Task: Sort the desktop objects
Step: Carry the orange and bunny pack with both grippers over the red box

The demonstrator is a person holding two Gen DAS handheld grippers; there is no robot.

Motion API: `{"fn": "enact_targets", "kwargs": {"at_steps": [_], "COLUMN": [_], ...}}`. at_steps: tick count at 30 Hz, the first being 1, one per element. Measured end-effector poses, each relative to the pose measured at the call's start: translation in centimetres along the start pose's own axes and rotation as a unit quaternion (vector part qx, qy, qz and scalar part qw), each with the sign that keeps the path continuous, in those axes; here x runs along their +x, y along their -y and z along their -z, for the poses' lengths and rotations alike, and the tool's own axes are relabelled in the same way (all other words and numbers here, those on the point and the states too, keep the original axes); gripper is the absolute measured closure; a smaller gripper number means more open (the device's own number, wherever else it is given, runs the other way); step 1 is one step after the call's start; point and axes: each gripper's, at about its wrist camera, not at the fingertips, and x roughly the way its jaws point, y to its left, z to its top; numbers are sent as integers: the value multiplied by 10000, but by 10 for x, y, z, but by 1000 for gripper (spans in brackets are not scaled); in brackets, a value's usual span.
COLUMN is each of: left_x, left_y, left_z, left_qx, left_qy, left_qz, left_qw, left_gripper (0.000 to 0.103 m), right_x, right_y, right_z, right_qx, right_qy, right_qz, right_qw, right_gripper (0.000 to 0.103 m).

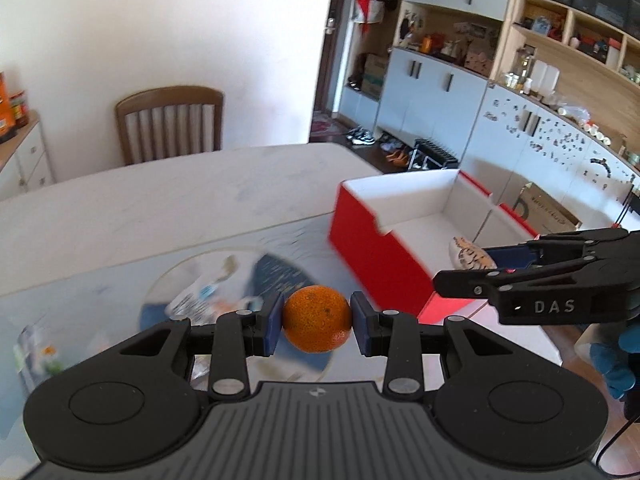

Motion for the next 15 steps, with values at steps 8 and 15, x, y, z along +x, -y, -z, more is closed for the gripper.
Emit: {"fn": "enact_targets", "kwargs": {"at_steps": [8, 15], "left_x": [44, 88], "left_y": [56, 95], "left_z": [-38, -61], "left_qx": [337, 627], "left_qy": [78, -63], "left_qz": [238, 416], "left_qw": [9991, 9971], "left_gripper": [68, 68], "right_x": [-2, 9], "right_y": [59, 109], "right_z": [-9, -17], "right_qx": [23, 165], "right_qy": [53, 7], "right_qz": [185, 356], "right_qw": [9998, 9992], "right_gripper": [48, 48]}}
